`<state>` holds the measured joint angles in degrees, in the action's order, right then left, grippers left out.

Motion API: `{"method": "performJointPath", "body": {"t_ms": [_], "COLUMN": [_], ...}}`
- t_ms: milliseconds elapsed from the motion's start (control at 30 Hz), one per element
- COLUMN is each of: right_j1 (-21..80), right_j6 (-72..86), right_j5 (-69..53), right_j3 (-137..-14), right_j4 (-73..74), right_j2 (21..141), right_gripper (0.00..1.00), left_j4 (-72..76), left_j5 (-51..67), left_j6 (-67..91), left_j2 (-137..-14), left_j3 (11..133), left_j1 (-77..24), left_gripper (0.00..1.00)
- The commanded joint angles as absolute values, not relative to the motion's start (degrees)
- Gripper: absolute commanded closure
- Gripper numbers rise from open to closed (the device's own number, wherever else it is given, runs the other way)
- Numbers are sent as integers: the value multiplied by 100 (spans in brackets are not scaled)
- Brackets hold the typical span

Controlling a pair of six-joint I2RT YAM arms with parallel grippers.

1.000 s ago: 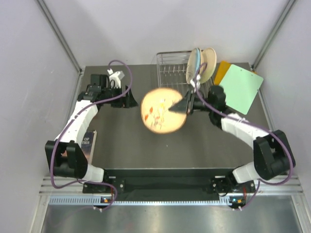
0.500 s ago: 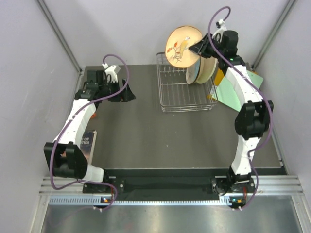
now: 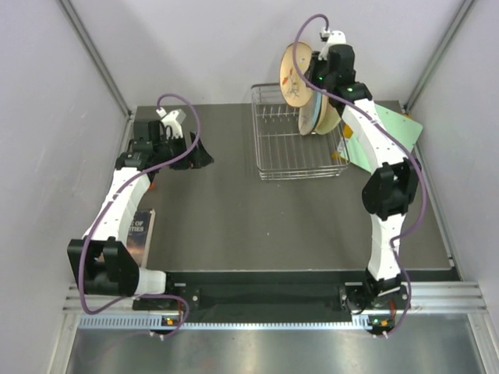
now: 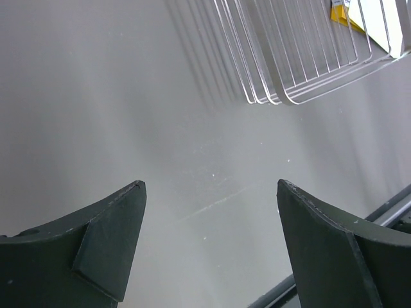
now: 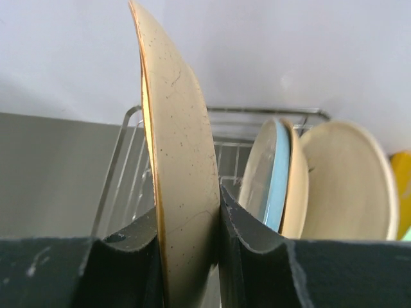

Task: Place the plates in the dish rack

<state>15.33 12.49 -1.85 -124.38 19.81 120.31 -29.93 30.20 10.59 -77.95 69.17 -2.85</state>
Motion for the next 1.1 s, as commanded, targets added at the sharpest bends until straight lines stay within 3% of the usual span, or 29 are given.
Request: {"method": "performJointPath", "body": {"t_ms": [0,333,1067], "right_j1": [1986,2426,2356], "right_j6": [-198,-1757,-2276], "right_j5": [719,2047,2232], "right_j3": [-13245,-12956,-12770], "right_j4": [870,730,396], "right_j2": [11900,12015,12594], "right_gripper": [100,100,100], "left_j4": [-2663,-2689,-2786], "left_j5": [3191,3243,3278], "left_j6": [1248,1274,1292], "left_j2": [-7576,-7418,-7400], "left_j3": [6890,6856,6723], "left_j1": [-229,-193,-97], "left_gripper": [12,12,12]}}
